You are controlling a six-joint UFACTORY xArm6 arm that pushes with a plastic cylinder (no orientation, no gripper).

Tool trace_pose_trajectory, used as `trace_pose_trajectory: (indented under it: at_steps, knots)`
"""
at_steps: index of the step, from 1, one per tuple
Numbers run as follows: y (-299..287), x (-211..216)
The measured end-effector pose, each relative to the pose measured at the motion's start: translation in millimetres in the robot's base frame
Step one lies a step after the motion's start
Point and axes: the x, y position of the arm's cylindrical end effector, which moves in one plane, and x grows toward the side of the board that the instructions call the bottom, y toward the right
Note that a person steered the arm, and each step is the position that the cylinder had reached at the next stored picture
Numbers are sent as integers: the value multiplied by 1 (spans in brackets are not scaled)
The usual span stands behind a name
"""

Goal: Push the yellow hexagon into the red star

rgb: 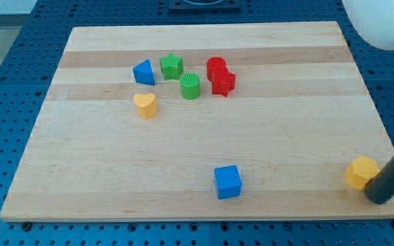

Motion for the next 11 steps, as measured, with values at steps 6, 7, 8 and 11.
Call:
trace_pose_trajectory:
  at_steps: [6,7,8,11]
  knots:
    - [-66,-45]
    - [-103,-53]
    - [-117,-70]
    - [-174,-158]
